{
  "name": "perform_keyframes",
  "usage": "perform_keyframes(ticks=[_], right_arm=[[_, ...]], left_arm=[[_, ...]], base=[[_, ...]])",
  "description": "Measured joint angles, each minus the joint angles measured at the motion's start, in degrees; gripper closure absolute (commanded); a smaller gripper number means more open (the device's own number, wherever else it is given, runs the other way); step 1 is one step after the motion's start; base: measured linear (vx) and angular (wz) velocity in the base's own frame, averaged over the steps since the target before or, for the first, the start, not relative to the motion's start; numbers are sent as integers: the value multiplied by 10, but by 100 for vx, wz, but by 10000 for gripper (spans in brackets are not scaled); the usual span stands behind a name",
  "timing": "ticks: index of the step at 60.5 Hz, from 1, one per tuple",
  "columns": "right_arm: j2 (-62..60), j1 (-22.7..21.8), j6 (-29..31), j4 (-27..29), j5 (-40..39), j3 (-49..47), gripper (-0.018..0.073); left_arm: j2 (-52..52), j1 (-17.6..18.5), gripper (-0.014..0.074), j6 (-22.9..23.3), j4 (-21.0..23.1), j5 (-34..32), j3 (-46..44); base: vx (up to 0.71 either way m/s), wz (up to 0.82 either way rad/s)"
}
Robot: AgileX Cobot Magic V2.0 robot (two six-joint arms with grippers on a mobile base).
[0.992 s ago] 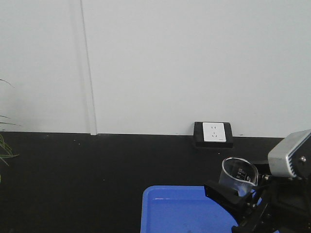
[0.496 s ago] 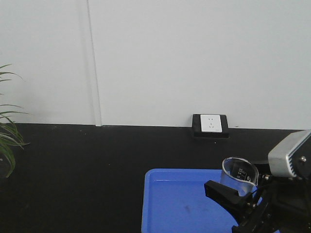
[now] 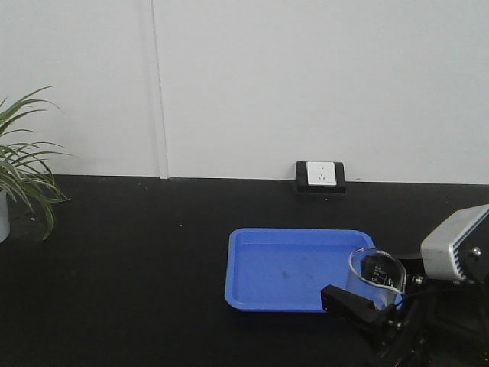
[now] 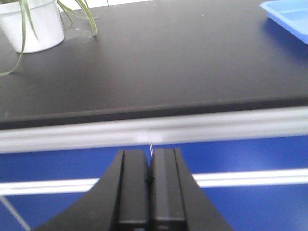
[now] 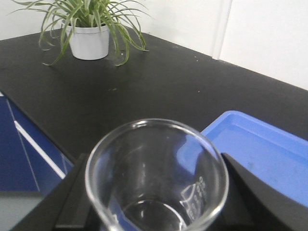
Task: Move beaker to silver tray on left bench
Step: 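Drive the base to the other bench holding the beaker in the right gripper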
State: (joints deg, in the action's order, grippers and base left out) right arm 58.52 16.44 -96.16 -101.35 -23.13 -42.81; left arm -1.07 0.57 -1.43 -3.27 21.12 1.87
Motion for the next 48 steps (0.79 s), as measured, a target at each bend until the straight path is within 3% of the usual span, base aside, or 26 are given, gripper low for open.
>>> perform_keyframes(ticks=[48], right_arm=[[0, 0, 0, 0, 0, 0, 570]], left_arm=[[0, 0, 595, 0, 0, 0, 0]], base=[[-32, -4]])
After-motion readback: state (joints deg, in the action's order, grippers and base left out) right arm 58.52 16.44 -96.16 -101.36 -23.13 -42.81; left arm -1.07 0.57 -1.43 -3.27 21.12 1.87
